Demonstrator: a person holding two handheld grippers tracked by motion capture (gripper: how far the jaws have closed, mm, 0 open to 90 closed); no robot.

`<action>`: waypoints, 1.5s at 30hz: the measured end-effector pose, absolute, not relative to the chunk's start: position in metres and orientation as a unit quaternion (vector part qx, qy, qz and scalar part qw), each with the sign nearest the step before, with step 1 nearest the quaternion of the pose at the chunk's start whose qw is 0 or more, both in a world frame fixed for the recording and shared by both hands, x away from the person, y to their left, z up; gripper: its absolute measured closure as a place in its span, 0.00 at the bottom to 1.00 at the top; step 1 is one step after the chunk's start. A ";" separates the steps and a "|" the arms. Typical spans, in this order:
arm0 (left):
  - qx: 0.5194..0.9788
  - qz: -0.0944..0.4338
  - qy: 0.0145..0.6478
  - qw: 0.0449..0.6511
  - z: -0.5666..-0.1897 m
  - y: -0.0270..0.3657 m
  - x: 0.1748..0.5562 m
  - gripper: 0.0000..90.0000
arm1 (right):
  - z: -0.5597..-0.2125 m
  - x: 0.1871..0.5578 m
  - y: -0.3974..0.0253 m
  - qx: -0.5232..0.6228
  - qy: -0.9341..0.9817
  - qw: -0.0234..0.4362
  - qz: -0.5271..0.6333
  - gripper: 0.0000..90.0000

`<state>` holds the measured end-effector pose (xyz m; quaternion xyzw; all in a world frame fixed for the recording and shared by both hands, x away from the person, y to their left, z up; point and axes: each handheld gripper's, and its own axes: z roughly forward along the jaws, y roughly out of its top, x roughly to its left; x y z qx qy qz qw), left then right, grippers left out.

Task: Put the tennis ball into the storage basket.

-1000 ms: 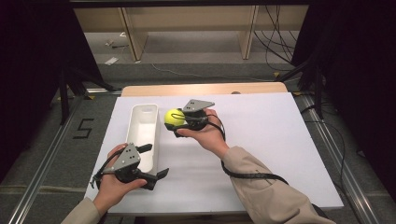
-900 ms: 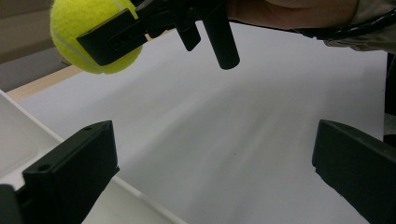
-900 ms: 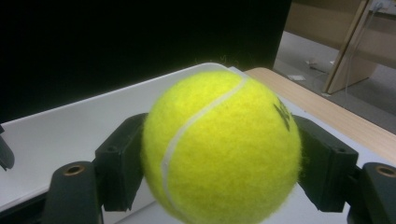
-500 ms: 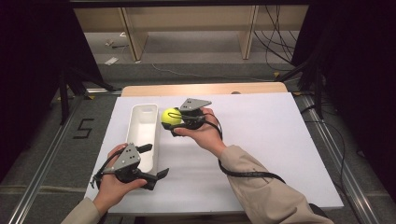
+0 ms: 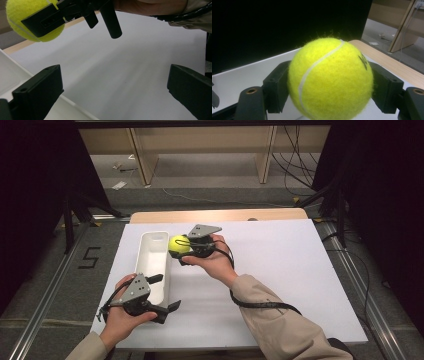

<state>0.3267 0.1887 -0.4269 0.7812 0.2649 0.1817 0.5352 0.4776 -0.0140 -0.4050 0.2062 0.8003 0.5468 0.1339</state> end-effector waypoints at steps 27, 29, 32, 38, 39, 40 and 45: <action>0.782 0.181 0.265 0.534 -0.427 0.188 0.327 0.00 | -0.404 0.479 0.005 0.189 0.811 0.128 0.539 0.30; 0.782 0.180 0.265 0.534 -0.427 0.188 0.327 0.00 | -0.404 0.479 0.007 0.189 0.810 0.127 0.540 0.30; 0.782 0.180 0.265 0.535 -0.427 0.188 0.327 0.00 | -0.404 0.480 0.010 0.186 0.812 0.126 0.539 0.30; 0.783 0.180 0.264 0.534 -0.427 0.188 0.327 0.00 | -0.404 0.480 0.014 0.183 0.814 0.124 0.537 0.30; 0.783 0.180 0.264 0.534 -0.427 0.188 0.327 0.00 | -0.404 0.480 0.015 0.183 0.815 0.123 0.536 0.30; 0.783 0.180 0.264 0.534 -0.427 0.188 0.327 0.00 | -0.405 0.480 0.016 0.182 0.815 0.123 0.536 0.30; 0.783 0.180 0.263 0.534 -0.427 0.188 0.326 0.00 | -0.404 0.481 0.020 0.180 0.816 0.122 0.536 0.30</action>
